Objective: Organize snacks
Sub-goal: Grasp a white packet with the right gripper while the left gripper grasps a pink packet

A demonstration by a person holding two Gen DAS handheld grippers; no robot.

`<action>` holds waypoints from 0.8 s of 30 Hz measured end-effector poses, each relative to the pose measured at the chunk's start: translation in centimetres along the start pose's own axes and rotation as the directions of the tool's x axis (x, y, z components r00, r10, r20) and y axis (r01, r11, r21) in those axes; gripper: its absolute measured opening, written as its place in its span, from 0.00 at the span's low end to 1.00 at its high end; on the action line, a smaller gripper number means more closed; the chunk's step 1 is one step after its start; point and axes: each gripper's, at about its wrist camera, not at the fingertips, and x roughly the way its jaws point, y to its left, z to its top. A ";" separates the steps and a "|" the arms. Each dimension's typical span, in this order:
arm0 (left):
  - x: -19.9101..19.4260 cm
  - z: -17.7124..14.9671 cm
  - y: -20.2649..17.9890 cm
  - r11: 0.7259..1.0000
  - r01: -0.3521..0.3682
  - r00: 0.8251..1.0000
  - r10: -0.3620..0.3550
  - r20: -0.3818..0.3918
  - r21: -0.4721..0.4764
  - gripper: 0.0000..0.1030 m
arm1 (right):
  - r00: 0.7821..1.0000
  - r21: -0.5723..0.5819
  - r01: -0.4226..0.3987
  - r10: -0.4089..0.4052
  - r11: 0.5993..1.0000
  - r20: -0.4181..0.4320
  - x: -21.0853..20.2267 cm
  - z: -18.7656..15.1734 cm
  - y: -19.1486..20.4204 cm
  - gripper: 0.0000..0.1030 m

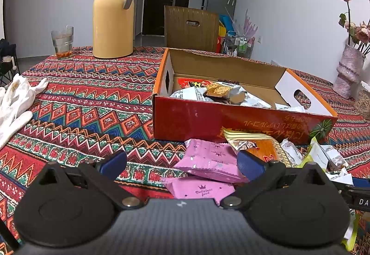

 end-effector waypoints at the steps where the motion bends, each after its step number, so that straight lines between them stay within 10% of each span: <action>1: 0.0 0.0 0.0 1.000 0.001 1.000 -0.001 -0.002 -0.001 1.00 | 1.000 -0.002 -0.003 0.003 1.000 0.001 0.0 0.0 0.0 0.62; 24: 0.8 1.6 -1.3 0.990 -0.013 0.992 0.031 -0.125 0.140 1.00 | 0.986 0.039 0.023 -0.029 0.999 0.162 -2.7 1.7 -2.9 0.46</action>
